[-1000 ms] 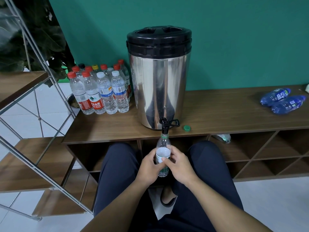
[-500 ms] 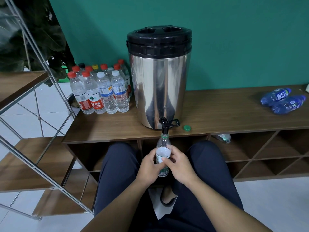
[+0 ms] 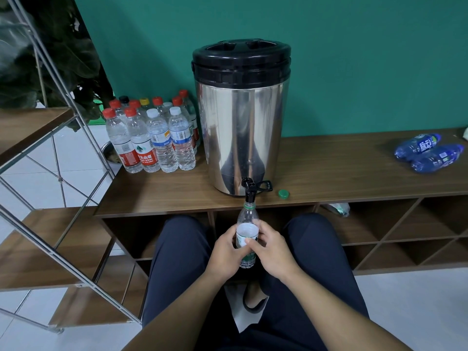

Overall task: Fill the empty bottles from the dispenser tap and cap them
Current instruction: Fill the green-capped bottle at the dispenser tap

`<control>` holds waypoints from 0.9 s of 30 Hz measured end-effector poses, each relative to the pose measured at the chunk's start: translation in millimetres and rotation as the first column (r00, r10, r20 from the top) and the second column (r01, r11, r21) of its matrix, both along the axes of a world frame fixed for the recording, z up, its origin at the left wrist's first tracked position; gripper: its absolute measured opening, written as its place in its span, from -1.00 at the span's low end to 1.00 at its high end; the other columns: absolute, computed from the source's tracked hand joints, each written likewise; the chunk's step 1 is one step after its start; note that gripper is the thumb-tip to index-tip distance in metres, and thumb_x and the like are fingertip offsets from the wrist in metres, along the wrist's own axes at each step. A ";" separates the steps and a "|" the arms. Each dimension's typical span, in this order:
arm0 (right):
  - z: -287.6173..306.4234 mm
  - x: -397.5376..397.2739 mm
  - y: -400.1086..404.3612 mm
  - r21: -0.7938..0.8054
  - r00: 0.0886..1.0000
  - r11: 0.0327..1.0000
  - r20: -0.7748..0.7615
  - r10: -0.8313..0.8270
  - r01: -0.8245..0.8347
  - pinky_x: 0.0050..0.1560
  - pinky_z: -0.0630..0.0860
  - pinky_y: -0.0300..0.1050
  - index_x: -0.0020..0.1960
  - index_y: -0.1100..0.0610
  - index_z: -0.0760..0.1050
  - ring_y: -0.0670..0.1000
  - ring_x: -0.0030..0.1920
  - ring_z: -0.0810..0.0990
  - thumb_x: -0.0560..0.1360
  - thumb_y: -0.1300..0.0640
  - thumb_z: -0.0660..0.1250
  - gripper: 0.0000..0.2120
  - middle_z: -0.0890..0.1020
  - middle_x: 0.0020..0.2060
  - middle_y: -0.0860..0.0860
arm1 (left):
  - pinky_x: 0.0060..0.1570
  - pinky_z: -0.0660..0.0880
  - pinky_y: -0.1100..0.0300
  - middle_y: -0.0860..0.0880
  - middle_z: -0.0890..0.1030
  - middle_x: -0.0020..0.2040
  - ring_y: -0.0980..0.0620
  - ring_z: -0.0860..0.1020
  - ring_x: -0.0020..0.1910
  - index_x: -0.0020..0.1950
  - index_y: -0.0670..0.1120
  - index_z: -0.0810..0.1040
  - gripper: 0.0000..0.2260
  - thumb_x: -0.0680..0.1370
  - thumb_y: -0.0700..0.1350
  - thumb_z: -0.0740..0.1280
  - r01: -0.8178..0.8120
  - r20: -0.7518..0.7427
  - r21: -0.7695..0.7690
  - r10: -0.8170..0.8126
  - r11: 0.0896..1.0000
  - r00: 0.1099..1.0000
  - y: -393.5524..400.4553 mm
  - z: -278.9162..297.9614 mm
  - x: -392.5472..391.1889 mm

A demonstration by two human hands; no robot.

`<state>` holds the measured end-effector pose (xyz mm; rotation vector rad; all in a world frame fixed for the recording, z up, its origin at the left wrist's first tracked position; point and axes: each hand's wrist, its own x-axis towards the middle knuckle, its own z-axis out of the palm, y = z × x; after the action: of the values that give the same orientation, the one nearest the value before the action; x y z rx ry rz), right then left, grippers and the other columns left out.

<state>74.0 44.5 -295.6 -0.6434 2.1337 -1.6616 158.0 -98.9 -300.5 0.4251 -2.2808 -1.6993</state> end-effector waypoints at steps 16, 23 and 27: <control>-0.9 -0.5 0.6 0.011 1.000 1.000 -0.009 0.017 -0.017 0.38 0.60 -0.13 0.47 -0.10 0.57 -0.15 0.31 0.71 0.64 0.27 0.50 -0.52 0.76 0.25 -0.20 | 0.34 0.64 0.00 0.15 0.76 0.23 0.14 0.71 0.24 0.41 0.12 0.65 -0.59 0.60 -0.16 0.58 -0.006 -0.006 0.011 0.006 1.000 1.000 0.4 0.4 0.8; 1.4 0.7 0.4 0.010 1.000 1.000 -0.022 0.005 -0.005 0.34 0.58 -0.24 0.33 -0.30 0.54 -0.19 0.30 0.70 0.64 0.27 0.51 -0.49 0.74 0.22 -0.31 | 0.35 0.64 -0.03 0.15 0.75 0.24 0.13 0.71 0.25 0.41 0.14 0.65 -0.59 0.60 -0.14 0.58 -0.006 -0.005 0.002 0.006 1.000 1.000 0.0 1.1 0.9; 1.5 0.5 0.8 0.015 1.000 1.000 -0.024 0.013 -0.013 0.36 0.58 -0.21 0.36 -0.30 0.54 -0.19 0.31 0.69 0.64 0.25 0.51 -0.49 0.73 0.24 -0.32 | 0.35 0.63 -0.03 0.15 0.75 0.24 0.13 0.71 0.25 0.42 0.14 0.64 -0.58 0.60 -0.15 0.58 -0.005 -0.003 0.002 0.005 1.000 1.000 -0.1 0.7 0.9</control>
<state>74.5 45.4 -294.1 -0.6745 2.1514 -1.6383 158.9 -99.0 -299.9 0.4278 -2.2745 -1.6990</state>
